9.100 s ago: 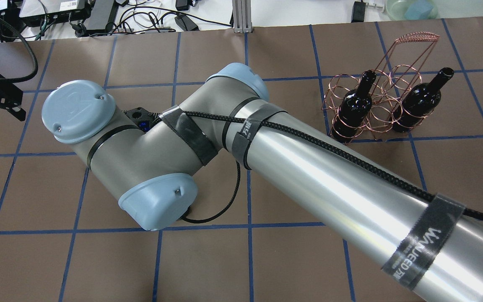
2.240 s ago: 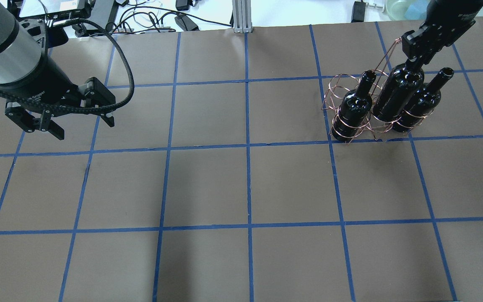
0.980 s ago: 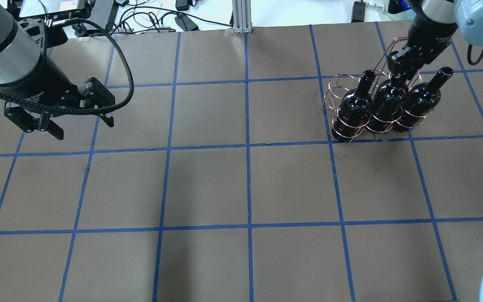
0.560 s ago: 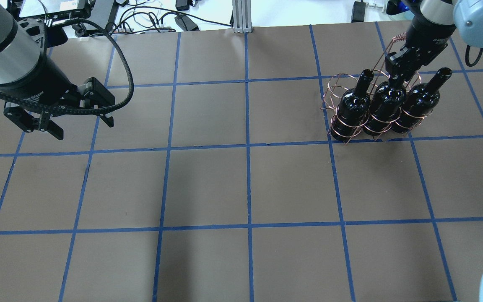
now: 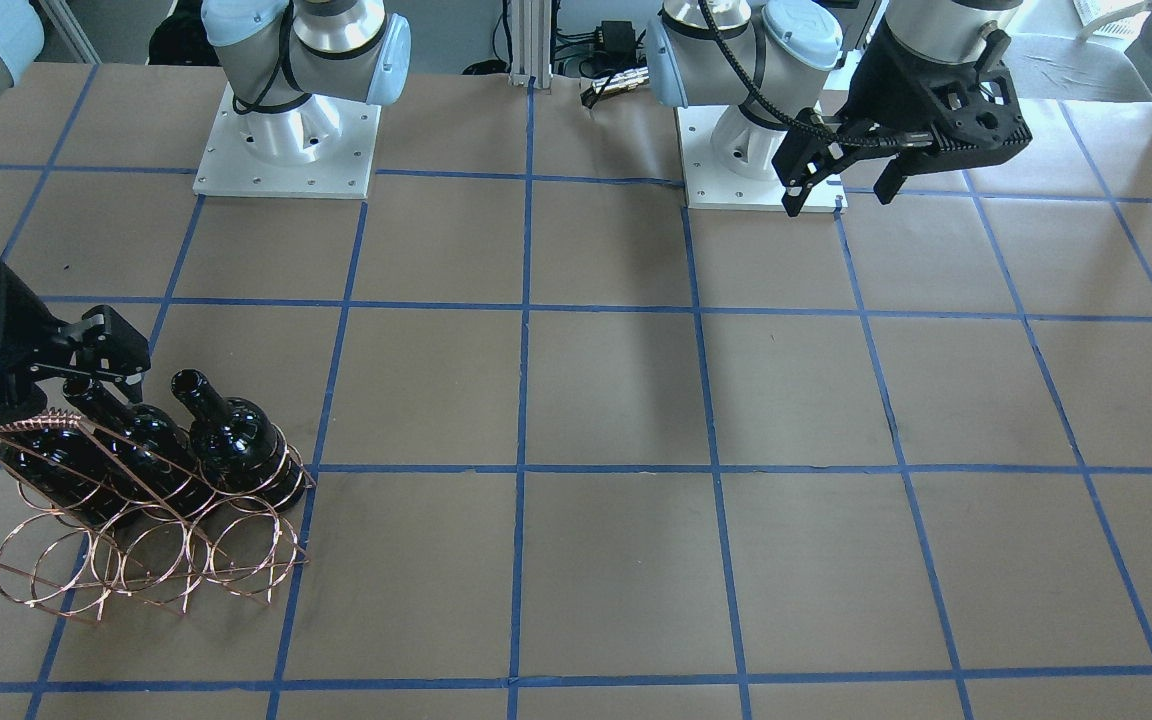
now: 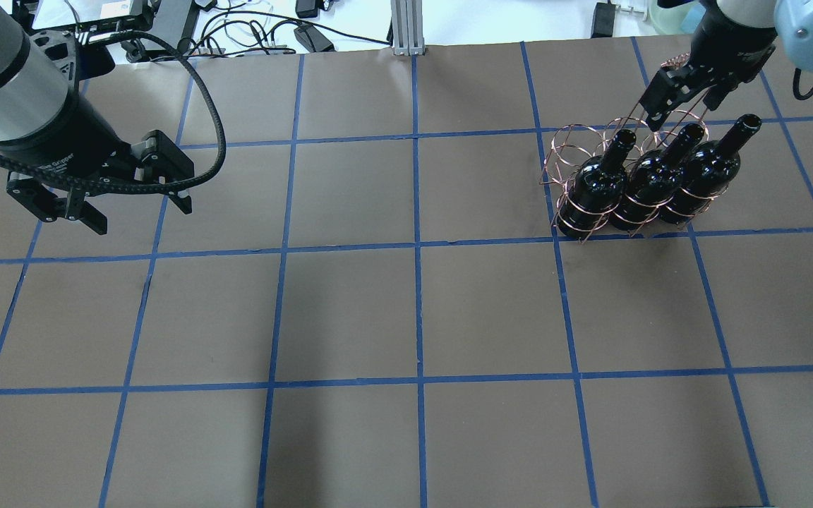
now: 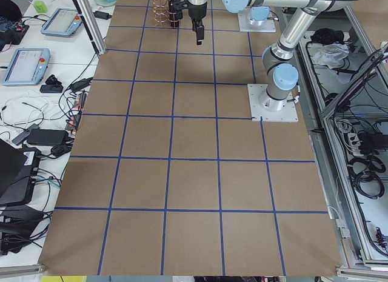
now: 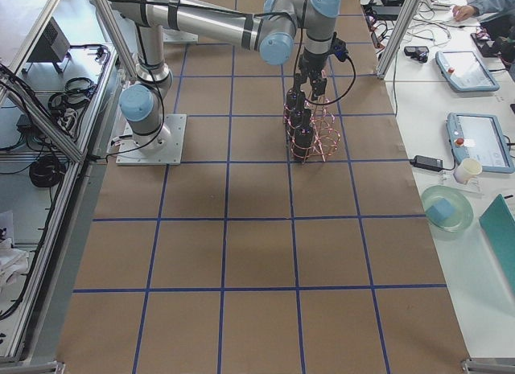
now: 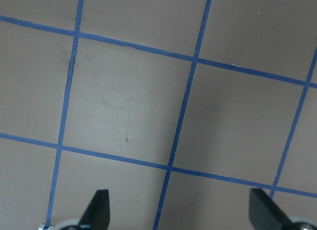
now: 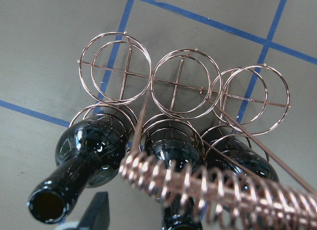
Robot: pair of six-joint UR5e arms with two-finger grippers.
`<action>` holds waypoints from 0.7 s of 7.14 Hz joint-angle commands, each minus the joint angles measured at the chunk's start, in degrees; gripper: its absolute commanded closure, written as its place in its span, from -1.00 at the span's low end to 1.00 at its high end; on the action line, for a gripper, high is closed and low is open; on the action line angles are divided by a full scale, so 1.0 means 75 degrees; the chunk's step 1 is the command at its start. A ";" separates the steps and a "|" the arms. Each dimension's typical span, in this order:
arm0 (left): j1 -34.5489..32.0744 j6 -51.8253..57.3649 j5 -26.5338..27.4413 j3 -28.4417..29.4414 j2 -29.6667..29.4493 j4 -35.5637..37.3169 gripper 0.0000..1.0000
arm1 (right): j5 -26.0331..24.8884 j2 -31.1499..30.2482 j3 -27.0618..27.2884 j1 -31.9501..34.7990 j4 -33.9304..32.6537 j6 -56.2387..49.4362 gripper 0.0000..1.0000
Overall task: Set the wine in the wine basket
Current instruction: 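Open the right gripper and raise it away from the rack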
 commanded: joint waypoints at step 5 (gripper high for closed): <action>-0.0636 -0.0031 0.0114 0.0025 -0.0086 0.0540 -1.00 | -0.0038 -0.1191 -0.0315 0.2187 0.1733 0.4651 -1.00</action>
